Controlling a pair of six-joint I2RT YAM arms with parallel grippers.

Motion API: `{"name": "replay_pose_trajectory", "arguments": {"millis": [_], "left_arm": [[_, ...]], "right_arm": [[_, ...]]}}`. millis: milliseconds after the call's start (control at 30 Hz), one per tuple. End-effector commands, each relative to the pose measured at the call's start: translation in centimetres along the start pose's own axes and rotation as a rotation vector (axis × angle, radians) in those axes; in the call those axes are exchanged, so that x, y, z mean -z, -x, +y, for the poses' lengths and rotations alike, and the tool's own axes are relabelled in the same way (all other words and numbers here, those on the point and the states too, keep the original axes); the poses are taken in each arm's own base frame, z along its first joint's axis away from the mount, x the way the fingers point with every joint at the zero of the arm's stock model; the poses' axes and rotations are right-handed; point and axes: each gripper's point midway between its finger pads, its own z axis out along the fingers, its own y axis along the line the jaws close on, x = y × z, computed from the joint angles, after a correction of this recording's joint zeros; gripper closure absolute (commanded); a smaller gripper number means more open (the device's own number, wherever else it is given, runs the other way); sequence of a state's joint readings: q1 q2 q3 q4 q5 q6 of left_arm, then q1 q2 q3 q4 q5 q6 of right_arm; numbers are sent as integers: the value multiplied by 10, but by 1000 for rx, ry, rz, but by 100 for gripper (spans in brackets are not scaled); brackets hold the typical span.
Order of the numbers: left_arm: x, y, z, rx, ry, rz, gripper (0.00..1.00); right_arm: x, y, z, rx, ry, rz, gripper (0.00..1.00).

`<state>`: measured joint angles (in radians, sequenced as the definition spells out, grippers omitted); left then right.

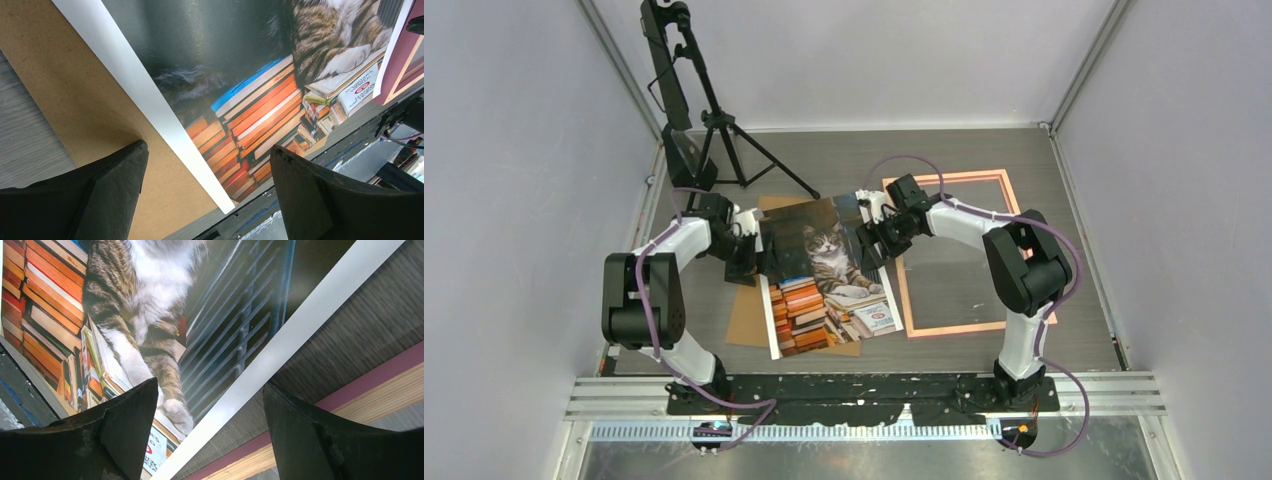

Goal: Put the photo into the frame

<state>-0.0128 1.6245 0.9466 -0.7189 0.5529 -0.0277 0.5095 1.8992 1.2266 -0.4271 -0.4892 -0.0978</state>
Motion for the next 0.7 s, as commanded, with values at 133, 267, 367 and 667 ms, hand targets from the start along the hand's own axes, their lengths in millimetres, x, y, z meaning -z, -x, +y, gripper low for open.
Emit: {"name": "replay_pose_trajectory", "arguments": {"millis": [133,267,367,667], "left_arm": [[6,8,-10,-23,-37,-57,5],[4,7,-8,-16,-34,-48,5],[2,6,-8,-8,-37,-40,5],[-1,6,-11,1,-67,-26,5]], "right_arm": [[-4,3,0,-28,28,11,18],[-1,3,-6,-37,16,6,18],[2,3,-11,-51,5,2,18],[0,0,-17,-67,-8,14,19]]}}
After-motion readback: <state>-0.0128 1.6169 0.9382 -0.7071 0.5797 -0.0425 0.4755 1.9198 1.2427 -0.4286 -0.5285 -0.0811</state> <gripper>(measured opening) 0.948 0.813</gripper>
